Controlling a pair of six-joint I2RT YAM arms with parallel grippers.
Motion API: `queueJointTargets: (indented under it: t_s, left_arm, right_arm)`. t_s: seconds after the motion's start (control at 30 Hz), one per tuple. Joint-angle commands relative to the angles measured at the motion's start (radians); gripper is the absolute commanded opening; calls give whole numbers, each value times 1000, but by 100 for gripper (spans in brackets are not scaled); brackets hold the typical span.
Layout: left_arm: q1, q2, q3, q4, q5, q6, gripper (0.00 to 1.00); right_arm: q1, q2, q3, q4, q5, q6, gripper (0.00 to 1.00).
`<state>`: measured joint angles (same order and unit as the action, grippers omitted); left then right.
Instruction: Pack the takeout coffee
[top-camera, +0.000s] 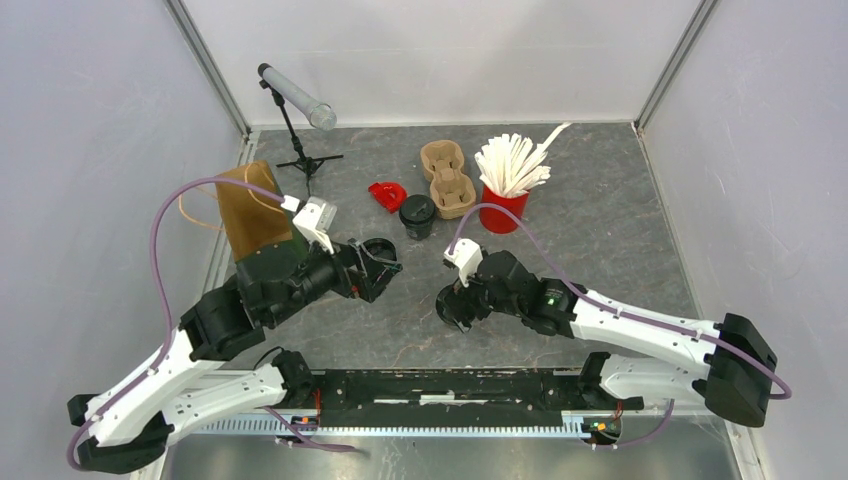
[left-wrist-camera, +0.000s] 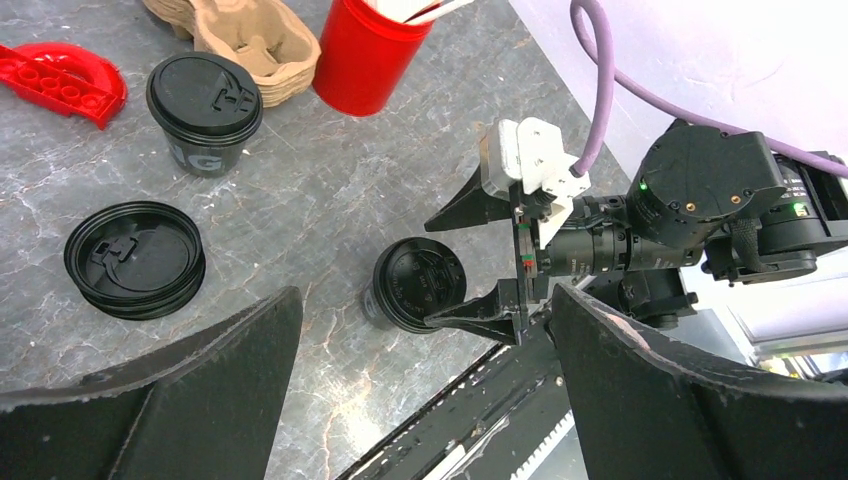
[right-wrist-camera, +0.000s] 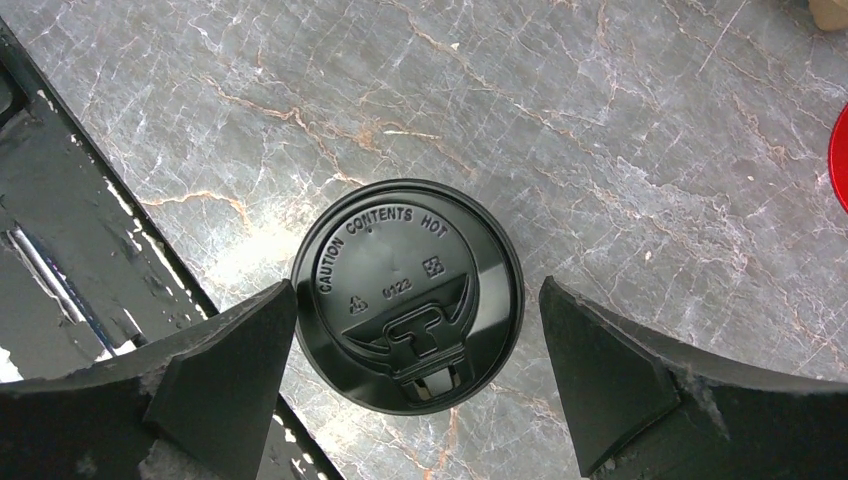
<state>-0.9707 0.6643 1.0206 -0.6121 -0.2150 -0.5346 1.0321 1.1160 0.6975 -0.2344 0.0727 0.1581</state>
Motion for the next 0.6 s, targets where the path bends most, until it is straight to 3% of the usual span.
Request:
queueJointTargets:
  t_s: [0.0, 0.57]
  left_arm:
    - [3, -6, -20, 5, -35, 53, 100]
    - [4, 3, -40, 5, -54, 55, 100]
  right_arm:
    - [8, 14, 40, 26, 12, -18, 98]
    - [16, -24, 76, -8, 40, -19, 98]
